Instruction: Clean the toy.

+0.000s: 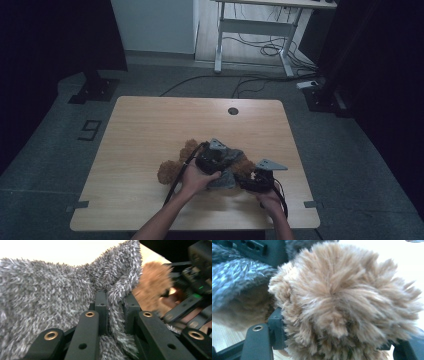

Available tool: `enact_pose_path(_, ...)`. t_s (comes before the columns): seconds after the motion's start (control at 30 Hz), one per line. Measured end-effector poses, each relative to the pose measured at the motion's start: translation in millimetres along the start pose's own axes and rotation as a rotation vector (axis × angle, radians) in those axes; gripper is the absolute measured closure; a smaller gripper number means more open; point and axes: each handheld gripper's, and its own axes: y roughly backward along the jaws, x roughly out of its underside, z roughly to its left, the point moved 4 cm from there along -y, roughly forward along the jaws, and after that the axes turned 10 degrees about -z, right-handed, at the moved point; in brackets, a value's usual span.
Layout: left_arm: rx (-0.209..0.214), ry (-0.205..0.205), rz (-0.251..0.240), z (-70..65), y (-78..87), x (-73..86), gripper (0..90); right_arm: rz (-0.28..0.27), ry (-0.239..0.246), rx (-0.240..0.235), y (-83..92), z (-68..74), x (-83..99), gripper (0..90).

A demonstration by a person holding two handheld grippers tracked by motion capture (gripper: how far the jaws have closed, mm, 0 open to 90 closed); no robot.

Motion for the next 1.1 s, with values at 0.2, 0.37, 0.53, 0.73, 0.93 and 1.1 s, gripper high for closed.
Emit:
enact_pose_path(0.2,-0.025,0.023,-0.057,14.9,27.4,9.9,78.0,0.003,0.013,-0.006,0.7,0.4,0.1,31.8)
enact_pose_path(0.37,-0.055,0.069,-0.066,40.6,53.6,26.6,78.1,-0.005,-0.001,-0.008,0.4,-0.7,0.1,31.8)
enact_pose_path(0.53,-0.074,0.091,-0.107,50.8,73.3,41.9,78.1,-0.008,0.004,-0.003,-0.1,0.6,0.4,31.8)
enact_pose_path(0.73,-0.098,0.122,-0.119,64.4,89.4,57.3,78.1,-0.01,0.002,-0.003,-0.1,1.1,0.8,31.9)
enact_pose_path(0.93,-0.114,0.145,-0.083,79.8,94.9,60.7,77.9,-0.01,0.001,-0.004,-0.2,1.2,0.7,31.9)
enact_pose_path(1.1,-0.156,0.185,-0.068,97.2,101.2,71.7,77.5,-0.01,-0.001,-0.005,-0.1,1.1,0.7,31.7)
